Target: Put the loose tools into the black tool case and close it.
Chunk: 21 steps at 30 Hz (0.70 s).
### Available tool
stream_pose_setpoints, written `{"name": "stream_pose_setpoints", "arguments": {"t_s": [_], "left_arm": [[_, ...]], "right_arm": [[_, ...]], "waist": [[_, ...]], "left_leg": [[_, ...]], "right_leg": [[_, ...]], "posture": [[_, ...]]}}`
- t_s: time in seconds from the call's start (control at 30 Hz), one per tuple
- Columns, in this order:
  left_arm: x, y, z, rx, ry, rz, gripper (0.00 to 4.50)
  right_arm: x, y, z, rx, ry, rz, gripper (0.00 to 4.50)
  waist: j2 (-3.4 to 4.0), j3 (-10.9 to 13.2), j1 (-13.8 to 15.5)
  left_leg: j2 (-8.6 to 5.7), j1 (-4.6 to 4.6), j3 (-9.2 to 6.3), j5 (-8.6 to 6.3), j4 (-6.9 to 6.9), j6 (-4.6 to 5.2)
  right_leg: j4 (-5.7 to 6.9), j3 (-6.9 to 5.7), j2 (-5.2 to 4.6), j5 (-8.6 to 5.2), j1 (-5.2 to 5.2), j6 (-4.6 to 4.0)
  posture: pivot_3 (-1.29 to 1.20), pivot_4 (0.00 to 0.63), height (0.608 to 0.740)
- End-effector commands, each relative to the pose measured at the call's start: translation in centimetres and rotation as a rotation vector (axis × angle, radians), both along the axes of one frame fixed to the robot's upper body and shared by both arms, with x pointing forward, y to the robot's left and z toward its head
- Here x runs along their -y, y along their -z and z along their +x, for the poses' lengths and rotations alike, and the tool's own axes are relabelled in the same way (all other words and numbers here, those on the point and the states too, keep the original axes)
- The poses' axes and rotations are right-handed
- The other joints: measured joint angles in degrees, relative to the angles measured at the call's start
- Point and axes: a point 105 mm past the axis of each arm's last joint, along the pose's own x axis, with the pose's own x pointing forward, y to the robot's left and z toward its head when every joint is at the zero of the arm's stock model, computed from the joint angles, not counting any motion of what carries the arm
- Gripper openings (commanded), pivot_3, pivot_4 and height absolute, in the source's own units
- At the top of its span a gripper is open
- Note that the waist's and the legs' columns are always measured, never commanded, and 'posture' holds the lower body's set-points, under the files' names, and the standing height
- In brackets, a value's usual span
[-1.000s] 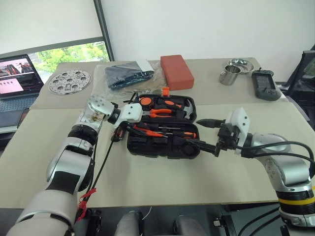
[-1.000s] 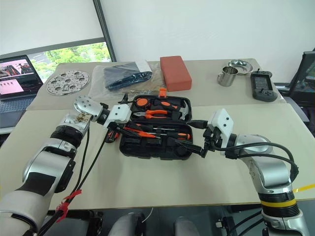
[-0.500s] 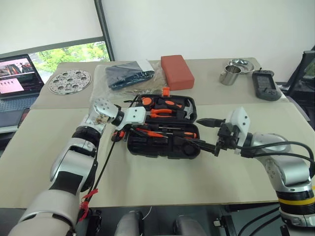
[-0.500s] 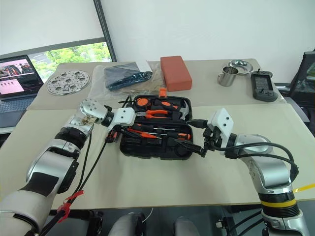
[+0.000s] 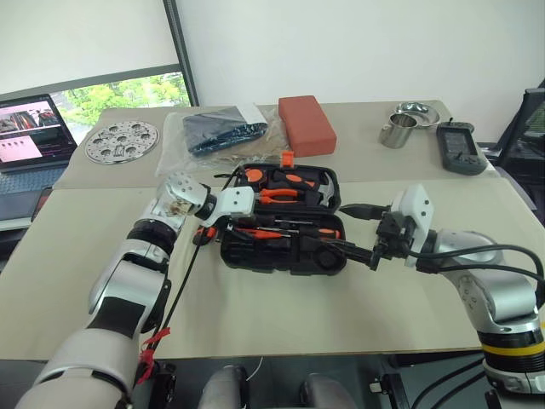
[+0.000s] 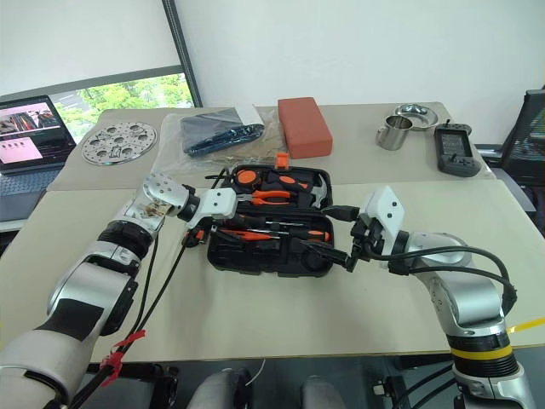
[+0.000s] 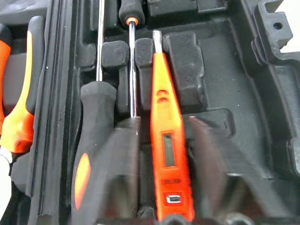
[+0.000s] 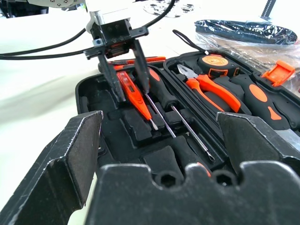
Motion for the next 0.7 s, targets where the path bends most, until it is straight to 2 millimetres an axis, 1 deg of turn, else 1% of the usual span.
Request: {"name": "stream_pose_setpoints", "arguments": {"t_s": [0.03, 0.07, 0.1, 0.23, 0.27, 0.33, 0.37, 0.43, 0.47, 0.53, 0.63, 0.67, 0.7], "left_arm": [[0.5, -2.0, 0.7, 0.101, 0.007, -0.034, 3.85], [0.7, -2.4, 0.8, 0.113, 0.007, -0.047, 4.25], [1.0, -3.4, 0.7, 0.127, 0.019, -0.08, 4.49], [2.0, -6.9, 0.4, 0.129, 0.05, -0.224, 4.49], [2.1, -7.4, 0.3, 0.128, 0.05, -0.246, 4.49], [2.0, -7.9, 0.2, 0.124, 0.051, -0.258, 4.49], [1.8, -7.6, 0.1, 0.123, 0.048, -0.246, 4.23], [1.3, -6.3, -0.3, 0.098, 0.063, -0.197, 3.72], [1.1, -5.7, -0.4, 0.092, 0.067, -0.174, 3.39], [1.1, -4.9, -0.5, 0.082, 0.068, -0.152, 2.55], [1.3, -3.8, -0.6, 0.058, 0.068, -0.133, 1.45], [1.3, -3.5, -0.7, 0.048, 0.068, -0.127, 0.97], [1.2, -3.1, -0.7, 0.041, 0.064, -0.12, 0.71]], "right_arm": [[-0.1, -1.4, -0.2, 0.053, -0.007, 0.008, 4.5], [-0.1, -1.4, -0.2, 0.053, -0.008, 0.007, 4.5], [-0.1, -1.4, -0.2, 0.053, -0.008, 0.008, 4.5], [-0.2, -1.3, -0.2, 0.05, -0.011, 0.01, 4.5], [-0.2, -1.3, -0.2, 0.05, -0.012, 0.01, 4.5], [-0.3, -1.3, -0.1, 0.049, -0.013, 0.011, 4.5], [-0.3, -1.3, -0.1, 0.048, -0.015, 0.012, 4.5], [-0.4, -1.2, -0.1, 0.047, -0.02, 0.014, 4.5], [-0.5, -1.3, -0.1, 0.047, -0.022, 0.015, 4.5], [-0.6, -1.3, 0.0, 0.048, -0.024, 0.016, 4.5], [-0.7, -1.3, 0.0, 0.049, -0.026, 0.017, 4.5], [-0.7, -1.3, 0.0, 0.049, -0.026, 0.017, 4.5], [-0.7, -1.3, 0.0, 0.05, -0.025, 0.018, 4.5]], "waist": [[0.0, 0.0, 0.01], [0.0, 0.0, 0.02], [0.0, 0.0, 0.02], [0.0, 0.0, 0.03], [0.0, 0.0, 0.03], [0.03, -0.02, 0.03], [0.06, -0.03, 0.0], [0.09, -0.05, -0.13], [0.09, -0.06, -0.19], [0.09, -0.05, -0.2], [0.08, -0.05, -0.03], [0.08, -0.05, 0.02], [0.09, -0.05, 0.1]], "left_leg": [[0.0, 0.0, 0.0, 0.0, 0.0, 0.0], [0.0, 0.0, 0.0, 0.0, 0.0, 0.0], [0.0, 0.0, 0.0, 0.0, 0.0, 0.0], [0.0, -0.02, -0.01, 0.01, 0.01, -0.01], [0.0, -0.03, -0.01, 0.01, 0.02, -0.02], [-0.01, -0.01, -0.01, 0.01, 0.02, -0.02], [-0.02, 0.01, -0.01, 0.02, 0.02, -0.02], [-0.02, 0.04, 0.0, 0.03, 0.03, -0.05], [-0.01, 0.05, 0.0, 0.04, 0.03, -0.06], [0.01, 0.09, 0.01, 0.07, 0.02, -0.11], [0.01, 0.03, -0.01, 0.08, 0.04, -0.1], [0.0, 0.01, -0.02, 0.07, 0.04, -0.09], [-0.01, 0.01, -0.01, 0.05, 0.07, -0.07]], "right_leg": [[0.0, 0.0, 0.0, 0.0, 0.0, 0.0], [0.0, 0.0, 0.0, 0.0, 0.0, 0.0], [0.0, 0.0, 0.0, 0.0, 0.0, 0.0], [0.03, -0.01, 0.0, 0.0, 0.0, 0.0], [0.04, -0.02, 0.0, 0.0, 0.0, 0.0], [0.03, -0.02, -0.01, 0.0, 0.01, 0.0], [0.03, -0.02, -0.01, 0.0, 0.03, 0.0], [0.04, 0.0, 0.0, 0.0, 0.04, 0.0], [0.04, 0.0, 0.01, 0.0, 0.04, 0.0], [0.06, 0.01, 0.02, 0.0, 0.04, 0.0], [0.05, 0.0, 0.03, 0.0, 0.02, 0.0], [0.05, 0.0, 0.02, 0.0, 0.02, 0.0], [0.05, 0.01, 0.01, 0.0, 0.02, 0.0]], "posture": [[0.0, 0.15, 0.74], [0.0, 0.15, 0.74], [0.0, 0.15, 0.74], [0.0, 0.15, 0.74], [0.0, 0.15, 0.74], [0.0, 0.15, 0.74], [0.0, 0.15, 0.74], [0.0, 0.15, 0.74], [0.0, 0.15, 0.74], [0.0, 0.15, 0.74], [0.0, 0.15, 0.74], [0.0, 0.15, 0.74], [0.0, 0.15, 0.74]]}}
